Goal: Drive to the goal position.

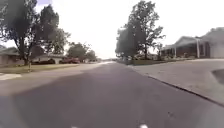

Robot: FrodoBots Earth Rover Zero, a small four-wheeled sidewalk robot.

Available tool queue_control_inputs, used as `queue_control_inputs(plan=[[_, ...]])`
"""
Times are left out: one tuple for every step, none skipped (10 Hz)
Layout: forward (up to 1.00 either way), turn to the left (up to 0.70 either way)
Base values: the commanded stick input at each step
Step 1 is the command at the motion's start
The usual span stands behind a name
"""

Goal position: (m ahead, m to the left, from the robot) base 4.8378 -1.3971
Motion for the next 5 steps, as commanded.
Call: queue_control_inputs(plan=[[1.0,0.0],[1.0,0.0],[1.0,0.0],[1.0,0.0],[1.0,0.0]])
